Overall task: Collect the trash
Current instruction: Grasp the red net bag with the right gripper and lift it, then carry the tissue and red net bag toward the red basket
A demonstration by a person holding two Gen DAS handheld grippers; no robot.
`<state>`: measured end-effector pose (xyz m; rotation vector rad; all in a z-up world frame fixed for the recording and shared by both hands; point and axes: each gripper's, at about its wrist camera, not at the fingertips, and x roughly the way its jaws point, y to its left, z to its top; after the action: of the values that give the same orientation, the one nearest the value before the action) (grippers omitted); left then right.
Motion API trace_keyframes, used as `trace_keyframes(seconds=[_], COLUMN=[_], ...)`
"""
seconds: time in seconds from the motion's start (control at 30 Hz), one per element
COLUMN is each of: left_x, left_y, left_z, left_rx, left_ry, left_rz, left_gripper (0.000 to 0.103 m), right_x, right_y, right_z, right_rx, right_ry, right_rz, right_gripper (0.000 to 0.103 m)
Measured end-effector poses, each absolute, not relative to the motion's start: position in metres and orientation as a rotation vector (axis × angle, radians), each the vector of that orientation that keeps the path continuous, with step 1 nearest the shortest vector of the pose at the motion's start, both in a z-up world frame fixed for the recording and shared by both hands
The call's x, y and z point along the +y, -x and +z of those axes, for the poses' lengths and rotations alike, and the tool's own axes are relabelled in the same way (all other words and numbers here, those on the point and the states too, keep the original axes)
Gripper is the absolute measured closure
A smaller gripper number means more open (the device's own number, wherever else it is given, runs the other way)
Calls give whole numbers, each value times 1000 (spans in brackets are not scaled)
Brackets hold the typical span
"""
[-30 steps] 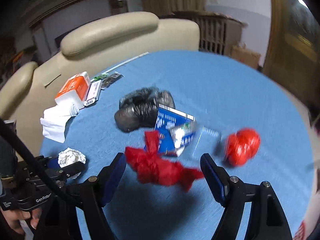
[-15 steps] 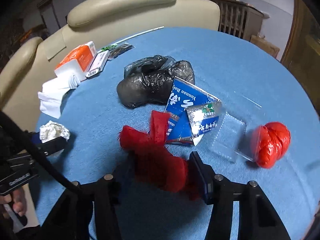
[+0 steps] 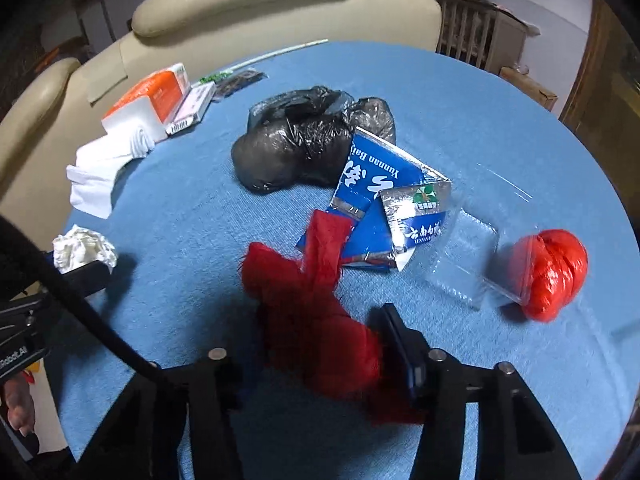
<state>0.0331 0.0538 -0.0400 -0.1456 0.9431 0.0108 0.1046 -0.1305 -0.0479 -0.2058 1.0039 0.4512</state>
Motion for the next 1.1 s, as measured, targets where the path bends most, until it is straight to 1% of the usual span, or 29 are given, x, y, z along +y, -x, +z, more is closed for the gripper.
trace_keyframes(seconds=[0.63, 0.97, 1.1], left_x=[15, -3, -8], left_y=[-18, -8, -8], left_z=[-22, -7, -10], left_rx=[905, 872, 879], left_ry=[82, 49, 49], left_rz=[-38, -53, -62], left_gripper=[60, 60, 60], right_x=[-188, -214, -224], right_y=[-29, 0, 9], right_z=[-10, 8, 12], right_rx=[891, 825, 807], right_ry=[-34, -121, -149], right_rz=[382, 356, 346], right_gripper=[49, 49, 49])
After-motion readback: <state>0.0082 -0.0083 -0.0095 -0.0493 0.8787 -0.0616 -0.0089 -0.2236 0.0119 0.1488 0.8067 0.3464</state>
